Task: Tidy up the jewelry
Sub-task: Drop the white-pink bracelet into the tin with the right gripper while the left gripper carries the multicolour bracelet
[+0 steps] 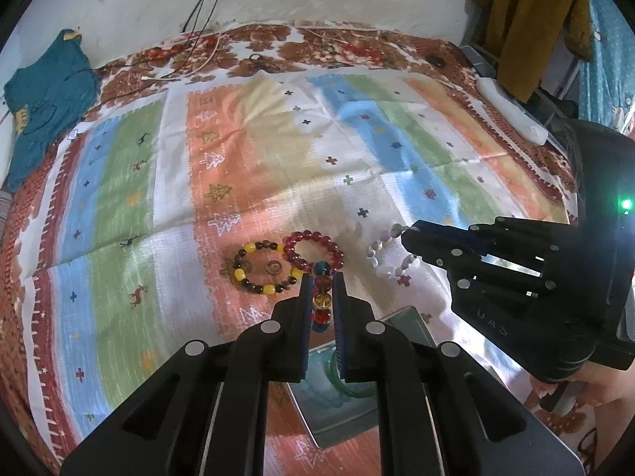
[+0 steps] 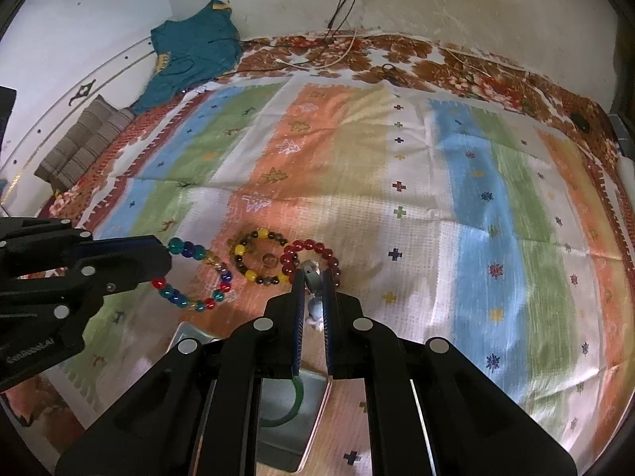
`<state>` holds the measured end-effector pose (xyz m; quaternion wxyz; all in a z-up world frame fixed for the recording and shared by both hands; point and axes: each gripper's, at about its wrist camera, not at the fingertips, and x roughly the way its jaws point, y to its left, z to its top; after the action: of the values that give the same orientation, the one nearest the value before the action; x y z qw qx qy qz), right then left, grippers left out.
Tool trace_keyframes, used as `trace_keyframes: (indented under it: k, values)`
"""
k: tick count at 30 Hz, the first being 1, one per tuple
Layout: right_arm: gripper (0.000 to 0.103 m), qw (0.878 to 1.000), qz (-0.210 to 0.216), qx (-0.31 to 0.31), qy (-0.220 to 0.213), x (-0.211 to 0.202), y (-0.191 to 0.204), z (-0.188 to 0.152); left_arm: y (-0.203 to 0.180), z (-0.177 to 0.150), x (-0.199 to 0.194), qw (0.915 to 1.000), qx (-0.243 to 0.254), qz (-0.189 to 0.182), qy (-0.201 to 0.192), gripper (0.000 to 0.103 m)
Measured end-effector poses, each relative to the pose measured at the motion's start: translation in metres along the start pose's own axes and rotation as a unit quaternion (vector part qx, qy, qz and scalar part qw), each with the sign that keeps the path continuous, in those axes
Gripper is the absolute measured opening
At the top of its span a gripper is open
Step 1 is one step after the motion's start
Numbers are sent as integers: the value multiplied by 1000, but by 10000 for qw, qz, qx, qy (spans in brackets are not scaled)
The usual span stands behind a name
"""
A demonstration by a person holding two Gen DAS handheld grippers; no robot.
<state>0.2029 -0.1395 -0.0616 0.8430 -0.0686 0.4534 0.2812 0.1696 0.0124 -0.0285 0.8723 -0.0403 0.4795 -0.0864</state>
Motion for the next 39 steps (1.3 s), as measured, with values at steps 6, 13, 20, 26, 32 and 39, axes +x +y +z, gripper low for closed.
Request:
trace_keyframes:
  k: [6, 13, 20, 26, 32, 39]
  values:
    - [9, 10000, 31, -63, -43, -11, 7, -9, -8, -7, -9, 9999, 90, -46, -57, 9]
    - [9, 9997, 82, -198, -87, -24, 17, -22, -15, -20, -20, 9998, 113, -95, -136, 9]
    - [9, 9995, 83, -272, -135, -37, 23, -33, -15, -32, -30, 9997, 39, -89, -206, 9]
    - [9, 9995, 73, -280, -123, -41, 25, -43, -12, -43, -39, 9995, -120, -119, -275, 9]
    - [9, 9997, 71, -207, -118, -45, 24, -50, -14, -51, -43, 9994, -132, -148, -291, 9]
    - [10, 9999, -43, -128, -14, -43, 18, -53, -16, -56, -42, 9996, -166, -32, -241, 10]
